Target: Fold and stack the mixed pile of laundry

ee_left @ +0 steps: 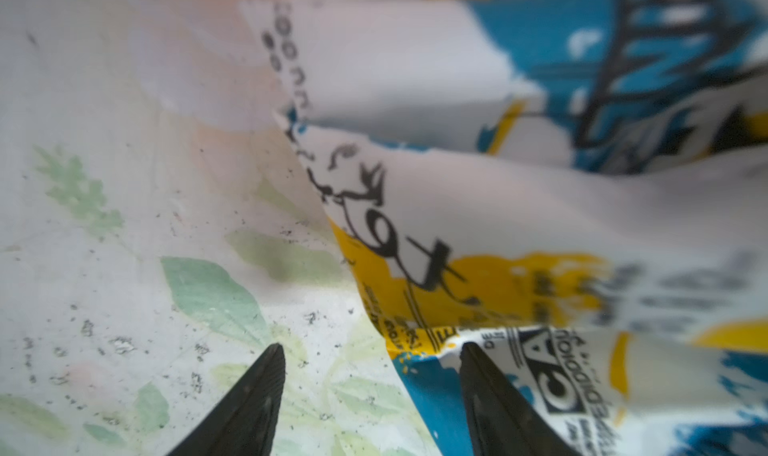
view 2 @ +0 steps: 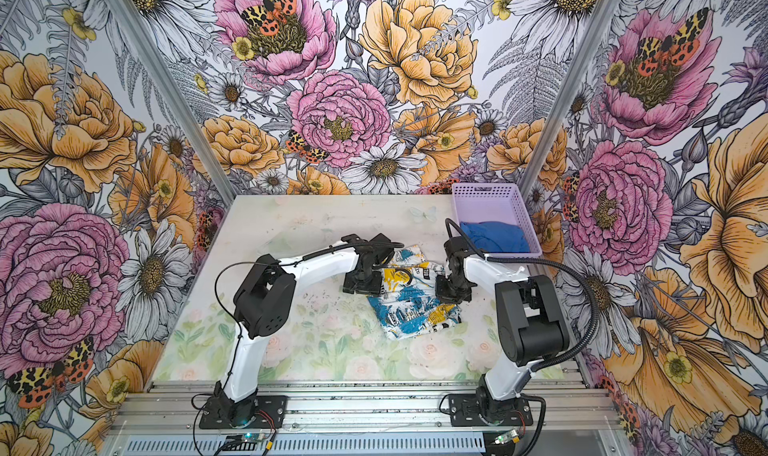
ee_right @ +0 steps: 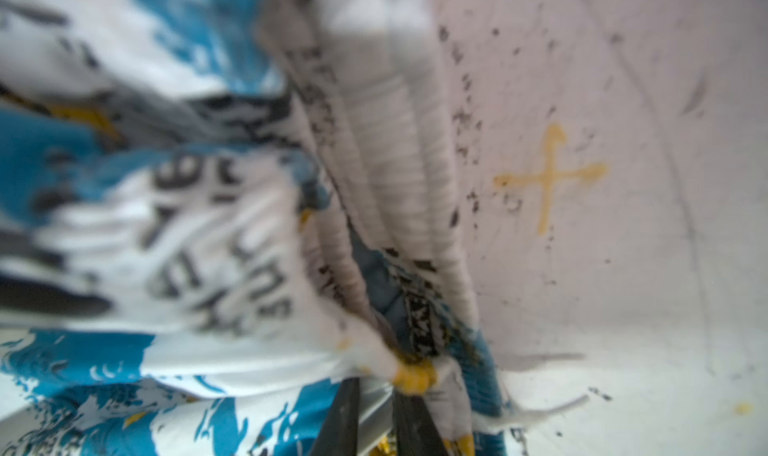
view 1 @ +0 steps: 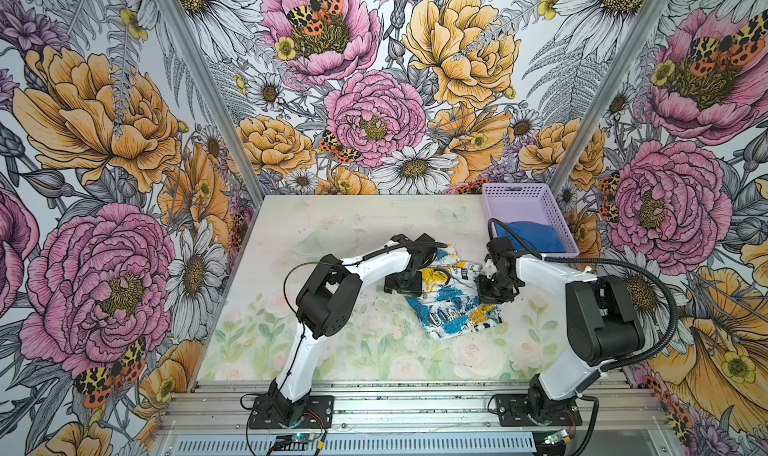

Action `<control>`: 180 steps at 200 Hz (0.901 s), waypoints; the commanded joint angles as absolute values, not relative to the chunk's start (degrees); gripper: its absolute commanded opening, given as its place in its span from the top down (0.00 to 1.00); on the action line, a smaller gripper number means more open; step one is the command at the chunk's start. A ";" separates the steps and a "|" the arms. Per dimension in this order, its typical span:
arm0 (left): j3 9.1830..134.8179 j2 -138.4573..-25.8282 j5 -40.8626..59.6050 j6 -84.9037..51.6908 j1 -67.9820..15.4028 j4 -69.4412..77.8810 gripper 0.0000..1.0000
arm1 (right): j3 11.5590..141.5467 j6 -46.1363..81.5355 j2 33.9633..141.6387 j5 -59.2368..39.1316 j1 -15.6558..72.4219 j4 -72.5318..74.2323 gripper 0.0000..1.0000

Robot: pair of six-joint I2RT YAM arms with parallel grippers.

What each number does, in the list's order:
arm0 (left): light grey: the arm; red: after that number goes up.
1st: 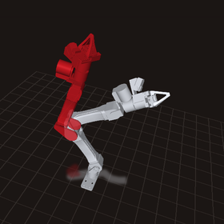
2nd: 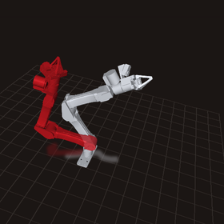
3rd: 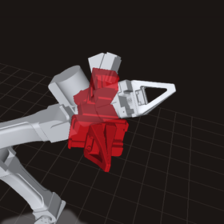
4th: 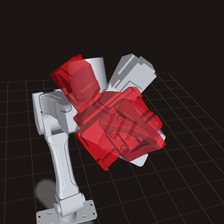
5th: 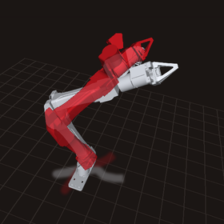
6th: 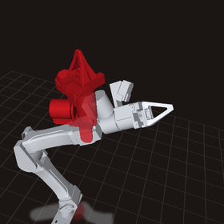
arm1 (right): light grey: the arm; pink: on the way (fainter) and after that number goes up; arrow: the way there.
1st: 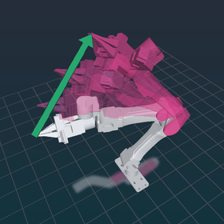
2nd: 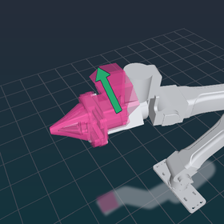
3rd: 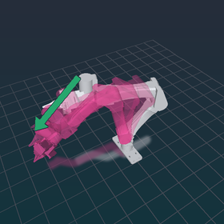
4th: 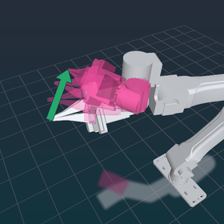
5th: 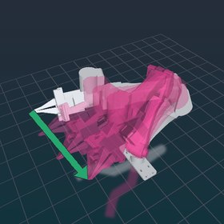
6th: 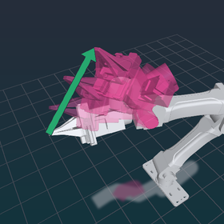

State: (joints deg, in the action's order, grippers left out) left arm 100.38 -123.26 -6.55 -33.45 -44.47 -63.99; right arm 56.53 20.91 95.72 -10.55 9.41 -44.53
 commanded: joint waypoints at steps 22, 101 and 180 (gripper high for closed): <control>109.72 -122.77 -9.50 -28.09 -46.88 -65.75 0.31 | 58.55 19.03 97.96 -8.56 9.11 -43.24 0.79; 125.97 -134.30 -3.74 -19.81 -50.04 -65.70 0.36 | 60.38 19.31 98.87 -9.46 9.14 -43.20 0.79; 130.56 -142.90 -5.71 -21.01 -43.06 -65.55 0.39 | 66.69 16.89 103.80 -10.43 9.47 -42.37 0.78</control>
State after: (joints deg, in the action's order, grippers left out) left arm 129.40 -142.67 -4.67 -21.37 -45.30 -65.41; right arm 63.13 18.65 100.97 -10.31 9.41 -45.25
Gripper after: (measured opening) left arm 0.617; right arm 0.214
